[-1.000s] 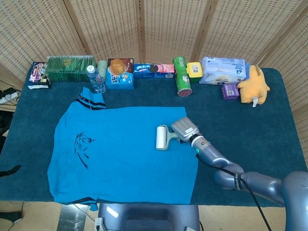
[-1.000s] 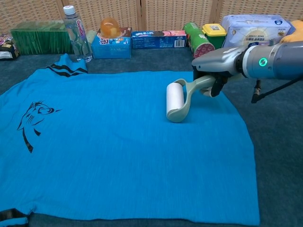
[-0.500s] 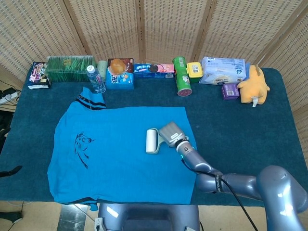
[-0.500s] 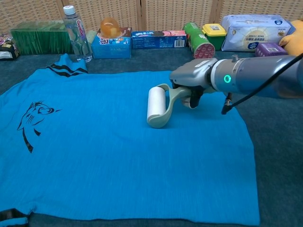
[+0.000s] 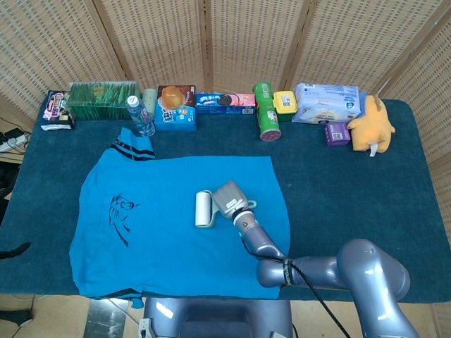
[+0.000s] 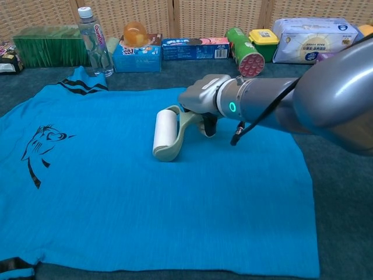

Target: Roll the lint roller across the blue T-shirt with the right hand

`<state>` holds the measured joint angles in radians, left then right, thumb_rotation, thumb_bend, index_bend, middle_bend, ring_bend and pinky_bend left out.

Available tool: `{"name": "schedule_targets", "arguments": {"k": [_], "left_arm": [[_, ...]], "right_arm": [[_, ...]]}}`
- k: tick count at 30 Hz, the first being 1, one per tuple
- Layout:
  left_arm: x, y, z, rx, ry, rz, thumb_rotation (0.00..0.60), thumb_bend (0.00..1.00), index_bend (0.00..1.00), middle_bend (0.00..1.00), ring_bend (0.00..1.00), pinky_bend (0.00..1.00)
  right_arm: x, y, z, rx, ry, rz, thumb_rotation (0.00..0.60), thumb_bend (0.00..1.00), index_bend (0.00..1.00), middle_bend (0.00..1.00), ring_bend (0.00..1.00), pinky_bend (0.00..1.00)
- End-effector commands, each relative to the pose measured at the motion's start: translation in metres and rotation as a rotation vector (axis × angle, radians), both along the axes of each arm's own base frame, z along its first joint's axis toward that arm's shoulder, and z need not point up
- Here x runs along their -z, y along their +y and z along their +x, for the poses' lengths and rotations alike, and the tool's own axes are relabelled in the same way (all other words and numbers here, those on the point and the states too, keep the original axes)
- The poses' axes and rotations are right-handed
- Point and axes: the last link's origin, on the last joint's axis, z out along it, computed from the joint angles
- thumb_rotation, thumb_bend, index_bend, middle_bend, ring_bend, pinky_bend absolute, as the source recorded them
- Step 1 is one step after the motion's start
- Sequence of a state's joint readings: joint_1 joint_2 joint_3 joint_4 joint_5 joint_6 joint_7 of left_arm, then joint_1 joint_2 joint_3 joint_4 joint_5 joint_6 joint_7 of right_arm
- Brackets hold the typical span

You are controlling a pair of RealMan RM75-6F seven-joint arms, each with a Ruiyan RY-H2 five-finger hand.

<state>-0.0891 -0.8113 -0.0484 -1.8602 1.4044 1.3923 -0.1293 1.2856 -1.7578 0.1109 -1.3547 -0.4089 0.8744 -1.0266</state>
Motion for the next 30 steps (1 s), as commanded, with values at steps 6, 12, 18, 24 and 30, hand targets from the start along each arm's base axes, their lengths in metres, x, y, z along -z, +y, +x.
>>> {"name": "schedule_targets", "arguments": {"k": [6,12,18,24,30], "left_arm": [[0.000,0.000,0.000,0.002,0.001,-0.006,0.600,0.11,0.00,0.00,0.00,0.08],[0.001,0.000,0.000,0.002,0.004,-0.006,0.600,0.11,0.00,0.00,0.00,0.08],[0.003,0.000,0.002,0.005,0.011,-0.013,0.600,0.11,0.00,0.00,0.00,0.08],[0.004,0.000,0.003,0.005,0.014,-0.014,0.600,0.11,0.00,0.00,0.00,0.08],[0.005,0.000,0.003,0.002,0.017,-0.018,0.600,0.12,0.00,0.00,0.00,0.08]], "right_arm": [[-0.020,-0.005,0.000,-0.036,0.112,-0.047,0.600,1.00,0.58,0.76,0.86,1.00],[-0.039,-0.009,-0.013,-0.071,0.239,-0.106,0.600,1.00,0.58,0.76,0.87,1.00],[-0.048,-0.007,-0.033,-0.084,0.356,-0.126,0.600,1.00,0.58,0.76,0.87,1.00],[-0.055,-0.010,-0.034,-0.072,0.394,-0.134,0.600,1.00,0.58,0.76,0.87,1.00],[-0.048,-0.010,-0.028,-0.064,0.404,-0.107,0.600,1.00,0.58,0.76,0.87,1.00]]}}
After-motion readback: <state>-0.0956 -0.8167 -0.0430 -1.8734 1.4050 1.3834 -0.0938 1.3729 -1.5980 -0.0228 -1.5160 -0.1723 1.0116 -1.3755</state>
